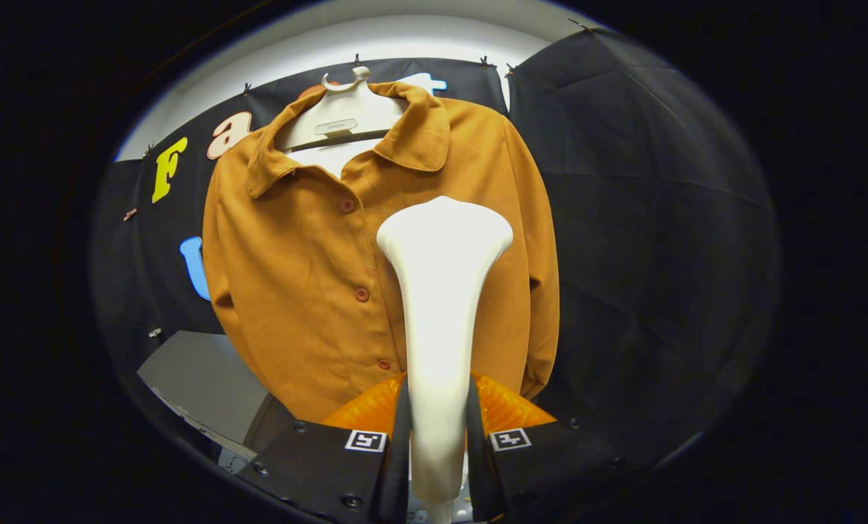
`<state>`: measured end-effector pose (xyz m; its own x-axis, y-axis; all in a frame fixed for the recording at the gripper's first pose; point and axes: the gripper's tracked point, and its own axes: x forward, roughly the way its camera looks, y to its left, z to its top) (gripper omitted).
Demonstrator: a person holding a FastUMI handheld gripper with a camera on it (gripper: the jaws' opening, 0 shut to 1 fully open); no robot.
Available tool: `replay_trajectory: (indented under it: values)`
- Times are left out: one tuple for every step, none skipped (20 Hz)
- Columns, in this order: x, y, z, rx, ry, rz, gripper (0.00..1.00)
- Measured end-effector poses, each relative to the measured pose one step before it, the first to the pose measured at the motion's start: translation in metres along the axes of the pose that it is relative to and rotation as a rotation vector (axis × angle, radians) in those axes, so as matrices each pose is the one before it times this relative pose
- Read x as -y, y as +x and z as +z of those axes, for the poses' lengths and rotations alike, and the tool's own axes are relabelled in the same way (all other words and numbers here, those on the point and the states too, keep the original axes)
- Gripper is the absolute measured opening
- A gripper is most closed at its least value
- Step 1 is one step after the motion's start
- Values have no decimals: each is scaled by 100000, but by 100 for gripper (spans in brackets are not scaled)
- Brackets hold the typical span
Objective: Iron the clothes twice with a garment steamer, once on the left side and once on the right side.
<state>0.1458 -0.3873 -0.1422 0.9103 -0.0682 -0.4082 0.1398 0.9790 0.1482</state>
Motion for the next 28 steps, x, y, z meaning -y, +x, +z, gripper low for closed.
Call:
replay_trajectory:
  values:
    - [243,624,-210,-935,395,266,37]
    - [45,306,-338,-651,136,204,37]
    - [120,304,-722,-1047,-346,-117,37]
    - [179,359,-845,-1591,-341,46,37]
    - [152,330,-969,-1873,-25,50,37]
    - [187,331,-973,-1868,-89,-448,37]
    - [276,406,-1154,-2182,142,-742,37]
    - [179,403,-962,-2326,503,-612,37]
    - [197,448,-1110,-2270,699,-499,37]
    - [190,343,-999,-2228,748,-413,37]
    - [260,360,-958,-1820,573,-375,37]
    - [250,461,-785,-1557,554,-258,37]
    - [157,182,-751,-1551,350,-465,37]
    - [138,106,-842,-1631,440,-509,37]
    - [40,-20,-746,-1559,504,-405,37]
    - [164,30,-482,-1653,449,-371,37]
    - [274,385,-727,-1331,451,-480,37]
    - [134,148,-575,-1187,408,-506,37]
    - [70,325,-619,-1267,249,-475,37]
    - [54,245,-590,-1197,102,-303,37]
    - [138,149,-608,-1285,-47,-394,37]
    - [111,161,-561,-1289,-141,-484,37]
    - [147,69,-467,-1296,0,-709,37]
    - [102,163,-500,-1380,276,-921,37]
    - [25,5,-426,-1193,684,-600,37]
    - [35,68,-450,-951,837,-581,37]
    - [140,34,-403,-680,488,-867,37]
    - [120,-72,-449,-861,295,-880,37]
